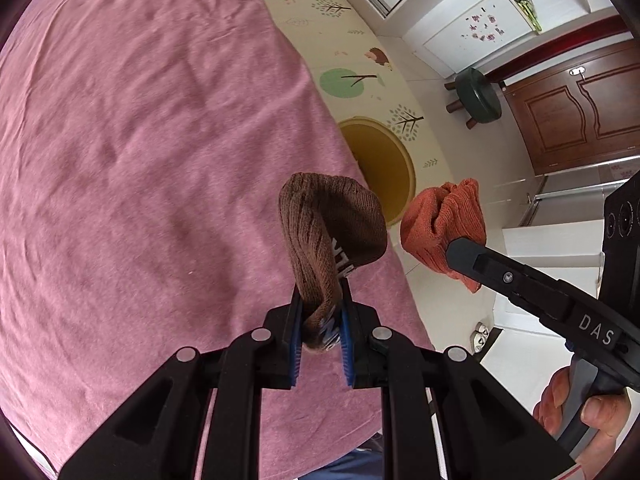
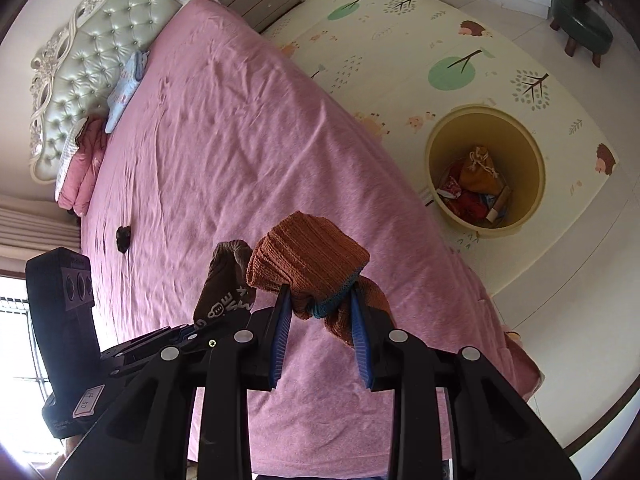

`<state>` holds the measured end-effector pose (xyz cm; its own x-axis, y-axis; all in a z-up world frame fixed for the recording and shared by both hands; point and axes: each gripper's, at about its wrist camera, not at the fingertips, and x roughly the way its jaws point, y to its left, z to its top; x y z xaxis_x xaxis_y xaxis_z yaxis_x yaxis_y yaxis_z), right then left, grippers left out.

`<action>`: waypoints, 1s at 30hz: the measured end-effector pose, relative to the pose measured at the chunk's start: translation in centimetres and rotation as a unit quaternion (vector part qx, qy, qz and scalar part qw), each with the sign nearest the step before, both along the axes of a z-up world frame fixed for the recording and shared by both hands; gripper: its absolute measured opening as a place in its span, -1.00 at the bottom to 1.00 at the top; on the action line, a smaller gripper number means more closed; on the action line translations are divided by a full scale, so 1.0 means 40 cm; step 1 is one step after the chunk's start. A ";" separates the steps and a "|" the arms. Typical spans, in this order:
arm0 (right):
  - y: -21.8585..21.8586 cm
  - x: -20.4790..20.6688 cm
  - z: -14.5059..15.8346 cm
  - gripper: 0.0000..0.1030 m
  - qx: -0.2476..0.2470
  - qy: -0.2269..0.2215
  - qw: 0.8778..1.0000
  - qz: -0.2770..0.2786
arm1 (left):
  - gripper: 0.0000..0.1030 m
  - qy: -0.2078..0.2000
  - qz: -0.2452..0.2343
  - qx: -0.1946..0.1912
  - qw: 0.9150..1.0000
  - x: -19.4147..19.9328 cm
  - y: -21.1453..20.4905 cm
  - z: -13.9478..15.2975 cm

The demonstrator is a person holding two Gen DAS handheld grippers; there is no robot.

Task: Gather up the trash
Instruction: 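Carry the brown and orange socks toward the yellow bin with both tools, then open both tools to drop the socks into the bin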

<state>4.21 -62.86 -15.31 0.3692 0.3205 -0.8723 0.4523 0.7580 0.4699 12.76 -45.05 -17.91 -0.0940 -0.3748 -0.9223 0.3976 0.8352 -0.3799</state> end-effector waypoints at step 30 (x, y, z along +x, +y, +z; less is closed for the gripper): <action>-0.557 0.018 -0.032 -0.11 -0.018 -0.011 0.983 -0.184 | 0.19 -0.005 -0.105 -0.024 0.994 0.141 -0.615 -0.041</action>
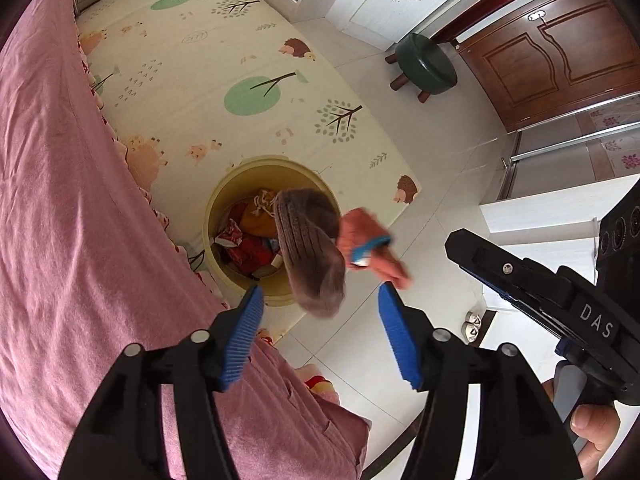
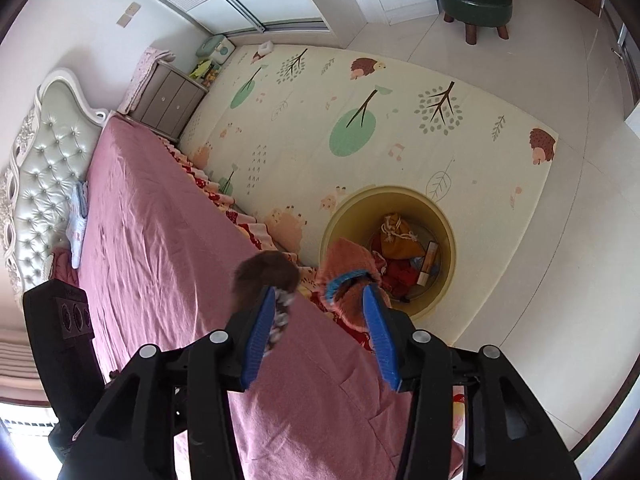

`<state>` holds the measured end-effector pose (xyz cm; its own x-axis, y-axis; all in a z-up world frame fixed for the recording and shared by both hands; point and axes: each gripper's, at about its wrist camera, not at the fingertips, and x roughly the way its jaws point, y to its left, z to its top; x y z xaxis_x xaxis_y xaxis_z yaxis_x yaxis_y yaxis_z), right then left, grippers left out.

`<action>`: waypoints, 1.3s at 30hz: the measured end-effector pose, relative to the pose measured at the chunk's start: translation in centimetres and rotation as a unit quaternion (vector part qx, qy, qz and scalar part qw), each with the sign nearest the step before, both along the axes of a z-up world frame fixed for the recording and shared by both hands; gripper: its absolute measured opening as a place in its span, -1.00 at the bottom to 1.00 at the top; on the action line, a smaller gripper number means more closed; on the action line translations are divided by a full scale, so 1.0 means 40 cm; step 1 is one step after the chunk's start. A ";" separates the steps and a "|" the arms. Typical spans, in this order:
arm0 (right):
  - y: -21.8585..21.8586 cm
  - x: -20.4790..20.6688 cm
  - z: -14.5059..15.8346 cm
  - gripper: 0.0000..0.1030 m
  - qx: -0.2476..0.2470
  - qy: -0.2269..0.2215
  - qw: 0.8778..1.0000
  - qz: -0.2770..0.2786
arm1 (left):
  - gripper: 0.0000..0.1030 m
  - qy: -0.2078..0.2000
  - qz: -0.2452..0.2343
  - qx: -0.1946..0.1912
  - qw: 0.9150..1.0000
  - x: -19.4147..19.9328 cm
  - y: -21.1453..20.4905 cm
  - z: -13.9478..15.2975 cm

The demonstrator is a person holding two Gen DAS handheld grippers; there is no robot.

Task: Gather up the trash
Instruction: 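Open both tools to drop the socks into the bin, then move both tools back to the gold box and dark sock on the bed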

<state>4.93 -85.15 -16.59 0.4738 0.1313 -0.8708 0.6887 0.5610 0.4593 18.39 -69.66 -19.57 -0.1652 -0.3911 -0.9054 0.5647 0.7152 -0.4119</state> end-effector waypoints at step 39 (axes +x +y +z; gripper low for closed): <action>0.965 0.234 0.106 -0.11 -0.007 -0.016 0.935 0.355 | 0.40 -0.073 0.332 0.056 0.939 -0.089 1.111 0.154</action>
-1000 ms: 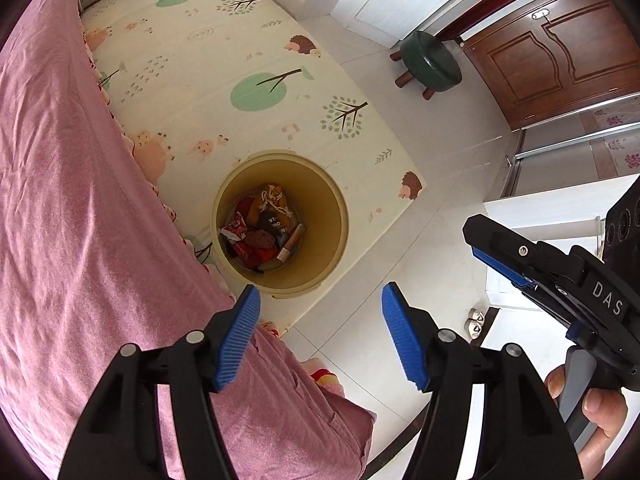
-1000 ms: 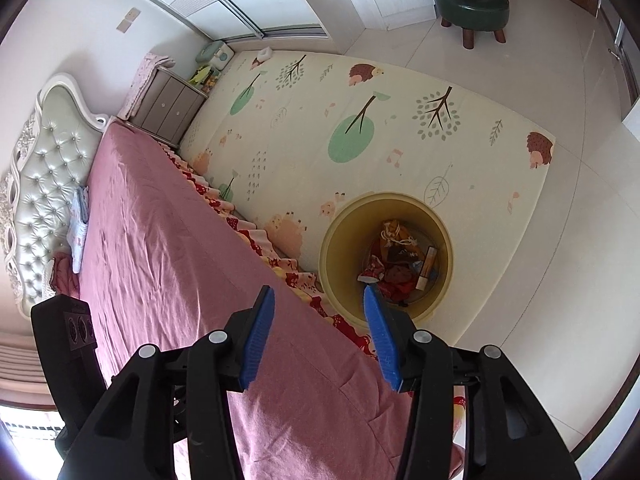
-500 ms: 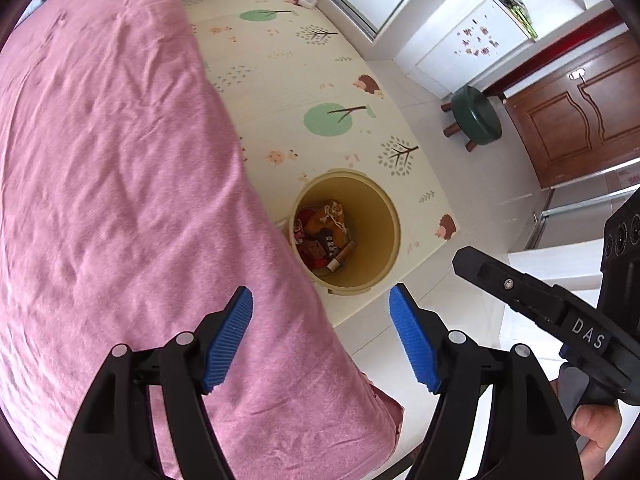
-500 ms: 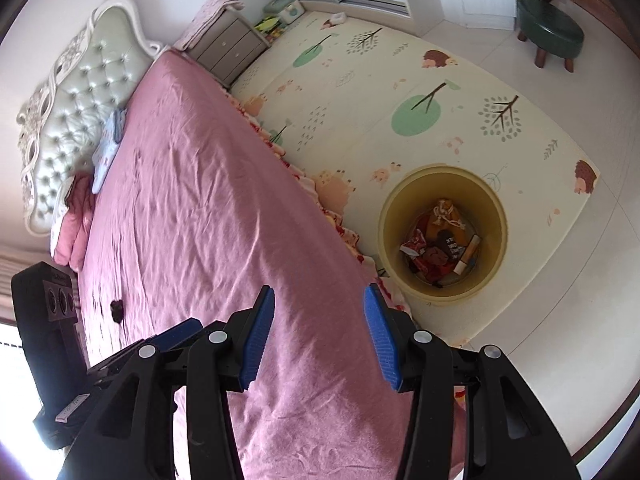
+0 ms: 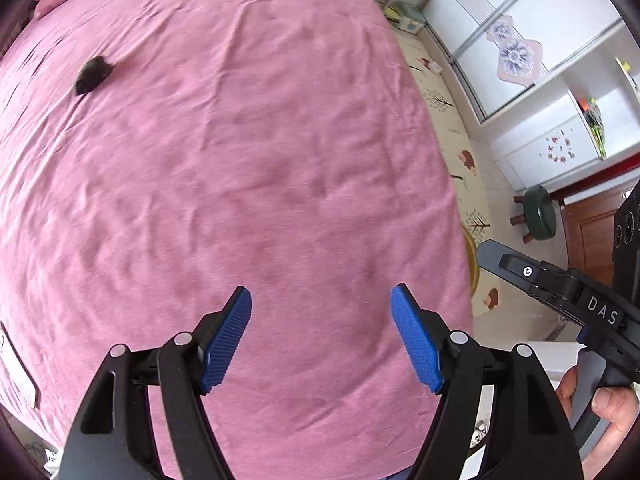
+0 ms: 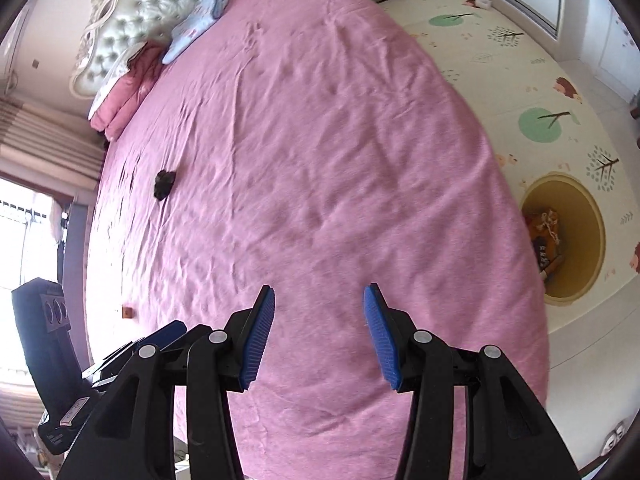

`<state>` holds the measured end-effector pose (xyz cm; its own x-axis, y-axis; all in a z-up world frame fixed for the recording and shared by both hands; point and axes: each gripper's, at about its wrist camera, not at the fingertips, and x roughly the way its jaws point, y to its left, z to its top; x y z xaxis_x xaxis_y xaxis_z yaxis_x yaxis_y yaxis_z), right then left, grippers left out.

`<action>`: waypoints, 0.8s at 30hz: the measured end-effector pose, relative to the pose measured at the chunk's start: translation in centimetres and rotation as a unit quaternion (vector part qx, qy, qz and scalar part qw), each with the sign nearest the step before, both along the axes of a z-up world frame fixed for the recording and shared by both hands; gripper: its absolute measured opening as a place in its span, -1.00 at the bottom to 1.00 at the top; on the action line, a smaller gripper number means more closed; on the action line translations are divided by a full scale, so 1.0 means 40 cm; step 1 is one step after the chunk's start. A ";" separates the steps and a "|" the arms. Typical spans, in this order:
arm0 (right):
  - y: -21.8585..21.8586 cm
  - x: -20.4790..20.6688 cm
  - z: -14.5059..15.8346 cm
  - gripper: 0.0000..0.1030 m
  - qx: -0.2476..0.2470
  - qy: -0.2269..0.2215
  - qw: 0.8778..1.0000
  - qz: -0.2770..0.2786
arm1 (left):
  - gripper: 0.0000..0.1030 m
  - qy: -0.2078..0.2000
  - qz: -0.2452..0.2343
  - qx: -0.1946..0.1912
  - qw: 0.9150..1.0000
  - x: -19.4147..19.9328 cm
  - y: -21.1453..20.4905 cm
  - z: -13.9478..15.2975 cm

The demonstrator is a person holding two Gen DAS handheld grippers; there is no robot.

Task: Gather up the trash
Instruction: 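Move both tools back to the gold box and dark sock on the bed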

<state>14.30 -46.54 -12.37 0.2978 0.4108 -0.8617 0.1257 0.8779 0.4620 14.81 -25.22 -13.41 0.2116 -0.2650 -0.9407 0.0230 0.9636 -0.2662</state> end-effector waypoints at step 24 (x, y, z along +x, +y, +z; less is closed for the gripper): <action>0.990 0.144 -0.039 -0.01 -0.012 -0.001 0.974 0.225 | 0.55 0.009 0.352 0.045 0.935 -0.085 1.044 -0.043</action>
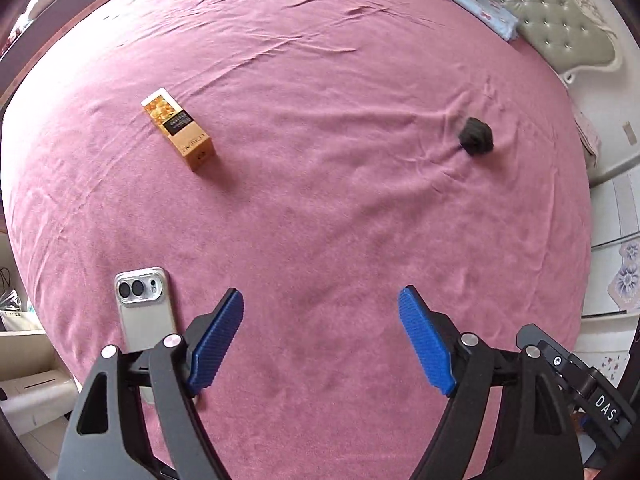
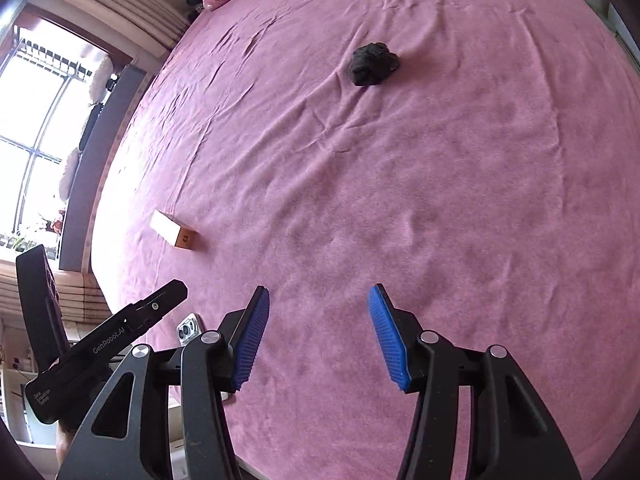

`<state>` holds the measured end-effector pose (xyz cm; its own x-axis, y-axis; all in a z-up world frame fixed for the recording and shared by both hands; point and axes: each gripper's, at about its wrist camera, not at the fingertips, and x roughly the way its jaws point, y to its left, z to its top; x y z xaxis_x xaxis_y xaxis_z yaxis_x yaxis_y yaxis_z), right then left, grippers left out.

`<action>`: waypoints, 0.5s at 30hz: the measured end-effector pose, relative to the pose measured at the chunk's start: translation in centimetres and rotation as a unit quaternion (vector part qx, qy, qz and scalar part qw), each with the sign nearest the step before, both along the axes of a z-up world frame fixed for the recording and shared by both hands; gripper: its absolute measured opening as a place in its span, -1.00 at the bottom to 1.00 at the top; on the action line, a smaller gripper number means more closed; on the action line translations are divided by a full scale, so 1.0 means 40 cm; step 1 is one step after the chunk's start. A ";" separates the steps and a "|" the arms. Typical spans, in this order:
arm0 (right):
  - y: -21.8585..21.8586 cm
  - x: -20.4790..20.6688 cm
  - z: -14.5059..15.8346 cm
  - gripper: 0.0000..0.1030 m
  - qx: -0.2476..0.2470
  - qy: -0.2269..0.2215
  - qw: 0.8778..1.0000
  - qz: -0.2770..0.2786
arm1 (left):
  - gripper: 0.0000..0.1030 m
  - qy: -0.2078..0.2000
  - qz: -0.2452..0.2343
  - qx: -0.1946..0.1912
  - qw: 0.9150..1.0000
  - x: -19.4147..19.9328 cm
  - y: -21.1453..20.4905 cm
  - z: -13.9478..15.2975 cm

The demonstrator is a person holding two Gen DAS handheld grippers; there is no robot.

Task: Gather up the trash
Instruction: 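Move both tools back to the gold box and dark sock on the bed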

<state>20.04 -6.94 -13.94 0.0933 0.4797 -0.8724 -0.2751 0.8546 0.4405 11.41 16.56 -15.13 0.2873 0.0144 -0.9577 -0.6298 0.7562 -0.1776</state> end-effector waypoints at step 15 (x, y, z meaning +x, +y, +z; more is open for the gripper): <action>0.197 0.086 -0.060 -0.01 -0.025 0.018 0.999 0.009 | 0.56 0.026 0.110 -0.020 0.993 0.087 0.328 -0.120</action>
